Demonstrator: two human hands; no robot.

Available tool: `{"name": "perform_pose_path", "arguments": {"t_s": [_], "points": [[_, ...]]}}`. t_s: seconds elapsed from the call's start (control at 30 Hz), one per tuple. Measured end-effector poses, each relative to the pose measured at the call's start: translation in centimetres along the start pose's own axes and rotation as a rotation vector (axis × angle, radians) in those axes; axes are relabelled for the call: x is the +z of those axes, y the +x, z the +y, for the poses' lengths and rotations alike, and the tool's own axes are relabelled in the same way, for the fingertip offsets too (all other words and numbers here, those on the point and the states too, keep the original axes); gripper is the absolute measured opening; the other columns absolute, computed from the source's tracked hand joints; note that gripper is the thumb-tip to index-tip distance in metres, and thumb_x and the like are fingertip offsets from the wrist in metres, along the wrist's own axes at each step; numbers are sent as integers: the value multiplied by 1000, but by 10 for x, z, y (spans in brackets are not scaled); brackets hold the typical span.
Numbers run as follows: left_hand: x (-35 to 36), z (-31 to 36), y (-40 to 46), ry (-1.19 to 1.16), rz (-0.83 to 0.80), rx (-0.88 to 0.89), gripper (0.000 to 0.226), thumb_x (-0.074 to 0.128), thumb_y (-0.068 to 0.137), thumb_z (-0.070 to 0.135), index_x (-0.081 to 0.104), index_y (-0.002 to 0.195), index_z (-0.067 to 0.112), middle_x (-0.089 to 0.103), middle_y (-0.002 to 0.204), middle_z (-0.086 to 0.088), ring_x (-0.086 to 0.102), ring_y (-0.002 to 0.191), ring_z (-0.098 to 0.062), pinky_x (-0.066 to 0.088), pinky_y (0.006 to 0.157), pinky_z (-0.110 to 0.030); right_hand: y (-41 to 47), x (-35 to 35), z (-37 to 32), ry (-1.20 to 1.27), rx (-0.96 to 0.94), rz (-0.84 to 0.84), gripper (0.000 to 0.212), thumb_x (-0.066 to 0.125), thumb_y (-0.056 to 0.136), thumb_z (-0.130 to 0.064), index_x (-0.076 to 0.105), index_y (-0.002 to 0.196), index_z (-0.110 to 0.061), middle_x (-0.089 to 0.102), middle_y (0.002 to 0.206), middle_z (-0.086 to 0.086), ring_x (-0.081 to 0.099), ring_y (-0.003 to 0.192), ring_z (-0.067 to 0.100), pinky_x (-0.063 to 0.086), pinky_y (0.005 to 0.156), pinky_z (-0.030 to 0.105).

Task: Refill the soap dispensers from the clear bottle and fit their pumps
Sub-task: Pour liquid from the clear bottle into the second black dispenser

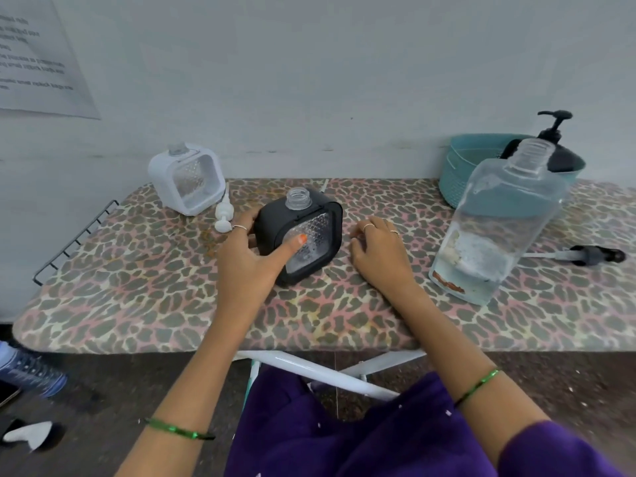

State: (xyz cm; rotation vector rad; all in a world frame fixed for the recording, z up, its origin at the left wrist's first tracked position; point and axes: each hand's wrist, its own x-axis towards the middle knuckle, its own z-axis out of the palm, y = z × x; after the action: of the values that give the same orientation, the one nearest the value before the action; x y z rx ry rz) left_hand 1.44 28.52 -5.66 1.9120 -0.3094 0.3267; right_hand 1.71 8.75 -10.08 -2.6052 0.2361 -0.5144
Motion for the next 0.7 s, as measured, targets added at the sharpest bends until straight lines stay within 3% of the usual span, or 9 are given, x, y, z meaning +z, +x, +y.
{"name": "perform_pose_path", "arguments": {"t_s": [0.13, 0.27, 0.4, 0.6, 0.7], "points": [[4, -1, -1, -18, 10, 50, 47, 78, 76, 34, 54, 116, 30, 55, 99, 28, 54, 87, 19, 44, 69, -3, 1, 1, 2, 69, 22, -1, 21, 46, 93, -9, 65, 102, -8, 58, 107, 5, 51, 103, 23, 44, 92, 37], [4, -11, -1, -85, -14, 40, 50, 78, 76, 34, 53, 118, 32, 61, 107, 20, 61, 97, 2, 55, 81, -25, -4, -10, -3, 263, 55, 99, 16, 48, 94, -9, 64, 100, -10, 59, 101, 1, 60, 91, 20, 51, 80, 30], [5, -17, 0, -157, -30, 32, 49, 79, 76, 29, 54, 118, 30, 64, 109, 14, 62, 99, 0, 55, 83, -27, -28, -39, -20, 298, -134, 422, 15, 51, 92, -7, 63, 99, -8, 60, 98, 2, 56, 91, 15, 51, 80, 33], [7, -24, -1, -253, -57, 26, 49, 78, 72, 33, 53, 112, 48, 64, 114, 14, 62, 106, -3, 53, 85, -25, -68, -84, -19, 226, -411, 858, 18, 58, 86, 1, 59, 105, 2, 59, 102, 17, 55, 98, 27, 50, 83, 41], [8, -21, 1, -281, -79, 25, 48, 77, 71, 32, 54, 109, 51, 64, 111, 19, 62, 104, 0, 54, 83, -23, -75, -99, -2, 99, -318, 1047, 34, 64, 85, -13, 47, 114, -6, 52, 115, 14, 45, 110, 25, 35, 98, 29]]}}
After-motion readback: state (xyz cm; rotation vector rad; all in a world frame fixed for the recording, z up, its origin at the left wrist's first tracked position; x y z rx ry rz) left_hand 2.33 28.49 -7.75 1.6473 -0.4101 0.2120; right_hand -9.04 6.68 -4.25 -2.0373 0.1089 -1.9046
